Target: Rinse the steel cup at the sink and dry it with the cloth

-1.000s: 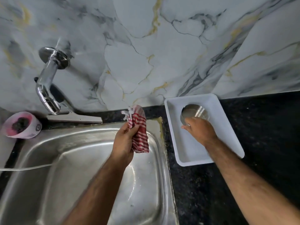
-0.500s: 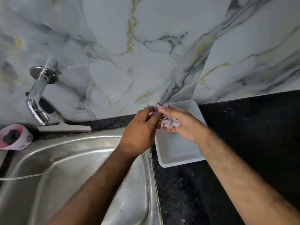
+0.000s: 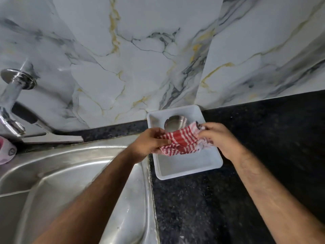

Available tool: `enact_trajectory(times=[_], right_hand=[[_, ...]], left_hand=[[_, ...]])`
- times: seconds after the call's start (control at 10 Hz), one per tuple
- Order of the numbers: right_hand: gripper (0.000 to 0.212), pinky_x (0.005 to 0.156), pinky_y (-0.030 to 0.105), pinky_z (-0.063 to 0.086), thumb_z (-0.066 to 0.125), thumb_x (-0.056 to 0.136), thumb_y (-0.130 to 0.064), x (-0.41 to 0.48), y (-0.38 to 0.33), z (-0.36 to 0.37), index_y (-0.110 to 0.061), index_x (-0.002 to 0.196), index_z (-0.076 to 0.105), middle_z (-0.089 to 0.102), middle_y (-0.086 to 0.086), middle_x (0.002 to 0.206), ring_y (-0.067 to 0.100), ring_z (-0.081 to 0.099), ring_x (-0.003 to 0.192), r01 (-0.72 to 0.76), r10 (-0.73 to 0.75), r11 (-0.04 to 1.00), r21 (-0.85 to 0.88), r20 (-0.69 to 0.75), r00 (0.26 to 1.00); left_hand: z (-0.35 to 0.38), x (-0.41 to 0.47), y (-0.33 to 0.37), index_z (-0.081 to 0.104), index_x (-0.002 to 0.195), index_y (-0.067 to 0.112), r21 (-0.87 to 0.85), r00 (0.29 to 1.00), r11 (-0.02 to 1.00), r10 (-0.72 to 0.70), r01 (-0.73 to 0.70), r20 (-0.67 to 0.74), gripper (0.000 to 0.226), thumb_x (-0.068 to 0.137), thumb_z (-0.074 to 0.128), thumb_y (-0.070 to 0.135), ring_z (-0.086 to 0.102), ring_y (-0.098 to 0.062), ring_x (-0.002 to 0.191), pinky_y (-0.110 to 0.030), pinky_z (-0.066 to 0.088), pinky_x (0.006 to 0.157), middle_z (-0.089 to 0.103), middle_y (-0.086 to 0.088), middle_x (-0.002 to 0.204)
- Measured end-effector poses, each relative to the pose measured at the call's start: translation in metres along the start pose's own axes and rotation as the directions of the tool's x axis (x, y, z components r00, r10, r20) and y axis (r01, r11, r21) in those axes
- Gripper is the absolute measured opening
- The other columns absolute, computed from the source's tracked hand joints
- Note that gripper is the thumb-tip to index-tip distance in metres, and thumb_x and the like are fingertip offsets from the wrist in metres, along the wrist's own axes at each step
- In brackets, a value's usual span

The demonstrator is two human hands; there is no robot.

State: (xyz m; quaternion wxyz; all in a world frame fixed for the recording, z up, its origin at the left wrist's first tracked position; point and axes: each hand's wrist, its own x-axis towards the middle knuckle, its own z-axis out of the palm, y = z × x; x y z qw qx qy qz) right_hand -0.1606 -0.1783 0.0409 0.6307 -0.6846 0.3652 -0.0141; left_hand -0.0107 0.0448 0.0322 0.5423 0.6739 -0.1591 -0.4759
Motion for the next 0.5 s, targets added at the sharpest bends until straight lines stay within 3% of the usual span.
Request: enact_trajectory(times=[0.1, 0.2, 0.3, 0.4, 0.5], right_hand=[[0.014, 0.072, 0.032, 0.063, 0.085, 0.087, -0.01, 0.011, 0.035, 0.015, -0.003, 0.099, 0.085, 0.086, 0.017, 0.095, 0.032, 0.084, 0.091, -0.026, -0.007, 0.883, -0.468, -0.068, 0.998], [0.023, 0.072, 0.033, 0.064, 0.088, 0.088, -0.017, 0.018, 0.053, 0.032, -0.004, 0.106, 0.082, 0.084, 0.013, 0.1, 0.029, 0.081, 0.091, -0.044, -0.017, 0.772, -0.634, -0.091, 0.996], [0.028, 0.075, 0.034, 0.056, 0.081, 0.095, -0.026, 0.017, 0.063, 0.049, -0.006, 0.114, 0.075, 0.079, 0.015, 0.111, 0.034, 0.075, 0.096, -0.052, -0.063, 0.565, -0.823, -0.106, 0.992], [0.04, 0.08, 0.039, 0.058, 0.077, 0.1, -0.036, -0.006, 0.045, 0.053, -0.01, 0.129, 0.068, 0.078, 0.015, 0.12, 0.036, 0.077, 0.107, -0.046, -0.138, 0.454, -0.89, -0.122, 0.983], [0.042, 0.085, 0.04, 0.068, 0.082, 0.098, -0.04, -0.058, -0.002, 0.036, -0.016, 0.132, 0.077, 0.083, 0.0, 0.112, 0.021, 0.081, 0.093, 0.205, -0.403, 0.69, -0.695, -0.133, 0.905]], left_hand=[[0.024, 0.024, -0.023, 0.069, 0.113, 0.015, 0.637, 0.967, 0.763, 0.063, 0.112, -0.246, 0.024, 0.091, 0.078, 0.019, 0.073, -0.022, 0.094, -0.027, 0.059, 0.074, 0.074, -0.007, 0.108], [0.042, 0.035, -0.037, 0.067, 0.117, 0.016, 0.93, 0.963, 0.351, 0.198, 0.106, -0.184, 0.024, 0.094, 0.068, 0.023, 0.071, -0.028, 0.096, -0.033, 0.054, 0.075, 0.075, -0.009, 0.106], [0.052, 0.043, -0.052, 0.061, 0.128, 0.021, 0.977, 0.968, -0.198, 0.249, 0.081, -0.029, 0.033, 0.097, 0.062, 0.033, 0.061, -0.03, 0.114, -0.047, 0.048, 0.089, 0.076, -0.007, 0.11], [0.043, 0.038, -0.05, 0.058, 0.135, 0.022, 0.972, 0.96, -0.225, 0.28, 0.071, -0.005, 0.045, 0.096, 0.061, 0.044, 0.055, -0.031, 0.123, -0.055, 0.04, 0.101, 0.073, -0.006, 0.122], [0.009, 0.014, -0.046, 0.05, 0.141, 0.023, 0.982, 0.94, -0.183, 0.342, 0.049, 0.016, 0.064, 0.092, 0.057, 0.063, 0.051, -0.028, 0.129, -0.054, 0.039, 0.104, 0.059, -0.006, 0.141]])
